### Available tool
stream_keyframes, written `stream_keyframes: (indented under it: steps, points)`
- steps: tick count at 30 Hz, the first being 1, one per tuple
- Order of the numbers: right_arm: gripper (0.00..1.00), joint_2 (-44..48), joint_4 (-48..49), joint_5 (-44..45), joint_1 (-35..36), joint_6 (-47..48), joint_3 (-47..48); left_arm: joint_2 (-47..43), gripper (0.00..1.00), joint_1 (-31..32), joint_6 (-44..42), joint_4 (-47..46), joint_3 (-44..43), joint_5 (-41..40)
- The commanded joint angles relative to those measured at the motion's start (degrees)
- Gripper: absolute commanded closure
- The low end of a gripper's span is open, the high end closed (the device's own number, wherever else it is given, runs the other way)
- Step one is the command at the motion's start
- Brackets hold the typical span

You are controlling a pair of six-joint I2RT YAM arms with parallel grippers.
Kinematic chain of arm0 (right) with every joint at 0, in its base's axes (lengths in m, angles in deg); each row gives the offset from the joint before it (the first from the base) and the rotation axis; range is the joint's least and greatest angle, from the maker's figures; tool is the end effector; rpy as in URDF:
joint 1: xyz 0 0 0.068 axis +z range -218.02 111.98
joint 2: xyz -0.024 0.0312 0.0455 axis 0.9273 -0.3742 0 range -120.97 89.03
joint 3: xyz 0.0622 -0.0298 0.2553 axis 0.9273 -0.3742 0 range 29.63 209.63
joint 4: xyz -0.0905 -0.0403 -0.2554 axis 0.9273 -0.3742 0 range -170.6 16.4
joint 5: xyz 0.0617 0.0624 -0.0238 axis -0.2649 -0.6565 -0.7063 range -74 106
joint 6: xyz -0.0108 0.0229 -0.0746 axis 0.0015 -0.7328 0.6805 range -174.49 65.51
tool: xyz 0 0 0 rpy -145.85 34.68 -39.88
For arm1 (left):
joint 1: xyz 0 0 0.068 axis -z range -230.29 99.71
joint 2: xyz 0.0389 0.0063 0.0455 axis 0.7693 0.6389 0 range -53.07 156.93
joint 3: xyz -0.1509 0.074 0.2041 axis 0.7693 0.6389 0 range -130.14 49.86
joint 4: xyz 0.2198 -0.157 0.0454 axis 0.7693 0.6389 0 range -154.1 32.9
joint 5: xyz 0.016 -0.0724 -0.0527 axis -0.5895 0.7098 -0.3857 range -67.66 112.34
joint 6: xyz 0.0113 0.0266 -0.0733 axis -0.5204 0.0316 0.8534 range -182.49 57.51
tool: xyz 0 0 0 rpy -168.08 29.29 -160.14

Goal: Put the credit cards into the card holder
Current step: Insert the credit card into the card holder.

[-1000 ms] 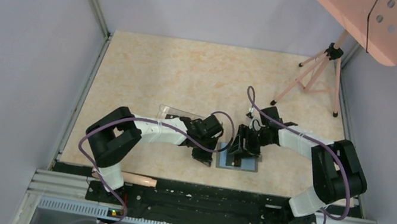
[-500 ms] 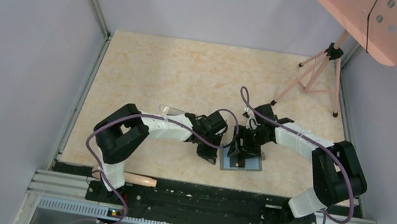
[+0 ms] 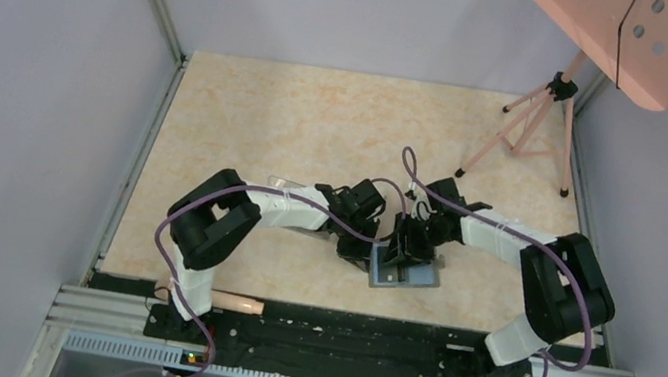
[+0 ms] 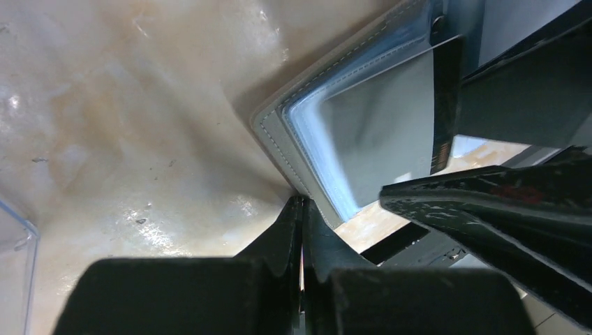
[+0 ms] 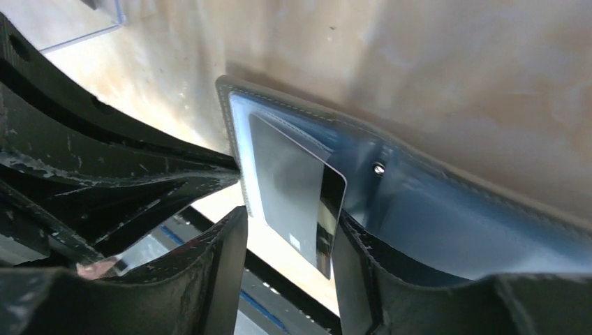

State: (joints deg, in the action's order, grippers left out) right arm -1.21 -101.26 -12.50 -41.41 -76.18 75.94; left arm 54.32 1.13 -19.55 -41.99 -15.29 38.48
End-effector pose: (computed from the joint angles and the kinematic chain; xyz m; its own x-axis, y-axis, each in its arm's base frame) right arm 0.2454 0.1591 0.1062 -0.9835 -0.1296 -0.1260 -0.1774 0.8245 0.5374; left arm 0.2273 -0.3151 0.1026 -0.9742 0.1719 -0.1462 0.2217 0.8497 -0.4783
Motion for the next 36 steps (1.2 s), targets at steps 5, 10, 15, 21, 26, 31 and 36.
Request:
stream_keyframes:
  steps: [5,10,15,21,26,31,36]
  points:
    - [0.7,-3.36,15.5,-13.97,1.9,-7.95,-5.41,0.84,1.0,0.09,-0.45,-6.84,1.61,1.86]
    - [0.81,-2.83,10.27,-8.84,3.39,-5.84,-3.45,0.09,1.0,0.09,-0.16,-6.78,2.12,1.53]
    - [0.55,0.07,0.26,4.11,6.49,-2.34,1.3,-0.26,1.0,0.09,-0.25,-5.06,2.26,-0.1]
    - [0.4,0.26,-5.83,11.5,9.15,-0.78,4.59,0.16,1.0,0.09,-0.36,-4.15,1.81,-0.58]
    - [0.37,0.65,-8.27,14.72,10.38,-0.32,5.68,-0.29,1.0,0.09,-0.44,-4.07,1.67,-0.71]
    - [0.34,2.13,-9.59,16.77,10.42,0.54,6.05,-1.51,0.97,-0.08,0.51,-5.37,2.57,-0.27]
    - [0.31,4.2,-9.69,17.63,10.4,0.53,5.6,-4.33,0.8,-1.02,2.57,-7.92,5.13,1.05]
